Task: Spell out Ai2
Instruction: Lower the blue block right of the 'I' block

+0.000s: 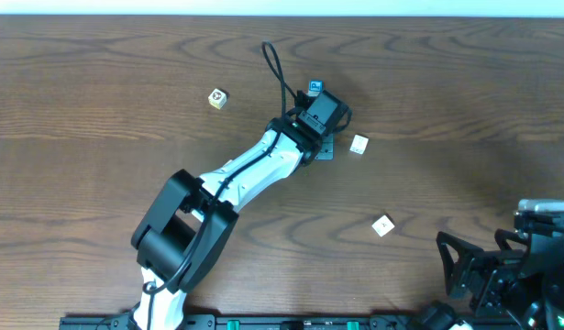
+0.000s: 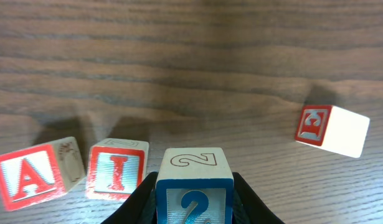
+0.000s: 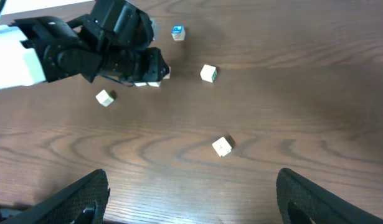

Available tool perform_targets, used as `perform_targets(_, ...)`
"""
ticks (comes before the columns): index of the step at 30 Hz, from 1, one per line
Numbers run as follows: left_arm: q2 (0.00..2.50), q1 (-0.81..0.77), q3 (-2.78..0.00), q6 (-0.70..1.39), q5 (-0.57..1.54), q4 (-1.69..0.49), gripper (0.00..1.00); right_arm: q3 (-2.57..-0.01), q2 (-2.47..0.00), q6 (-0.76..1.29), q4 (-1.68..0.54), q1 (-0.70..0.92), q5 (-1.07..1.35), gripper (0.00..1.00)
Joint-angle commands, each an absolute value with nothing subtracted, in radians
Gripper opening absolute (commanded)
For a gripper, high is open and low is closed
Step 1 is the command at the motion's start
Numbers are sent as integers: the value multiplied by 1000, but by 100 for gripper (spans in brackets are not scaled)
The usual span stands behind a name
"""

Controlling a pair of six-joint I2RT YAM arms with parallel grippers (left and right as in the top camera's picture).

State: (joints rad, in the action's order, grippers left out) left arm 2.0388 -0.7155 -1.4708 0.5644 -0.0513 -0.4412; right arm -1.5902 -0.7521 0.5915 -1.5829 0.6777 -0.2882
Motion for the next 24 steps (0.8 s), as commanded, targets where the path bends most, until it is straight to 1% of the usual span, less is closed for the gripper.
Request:
perform_targets(1, 2072, -717, -1490, 572, -33, -427, 5, -1591, -753, 606, -1587, 674, -302, 86)
perform_targets(13, 2119, -709, -1490, 544, -38, -400, 6, -1591, -753, 617, -1591, 675, -289, 87)
perform_targets(16, 2119, -707, -1490, 528, -36, -390, 12, -1591, -753, 617, -1592, 675, -288, 86)
perform_targets(19, 2119, -707, -1490, 519, -36, -384, 20, -1591, -753, 617, -1592, 674, -287, 87)
perform_targets(24, 2119, -707, -1490, 503, -64, -383, 23, -1591, -753, 617, -1594, 674, -287, 88)
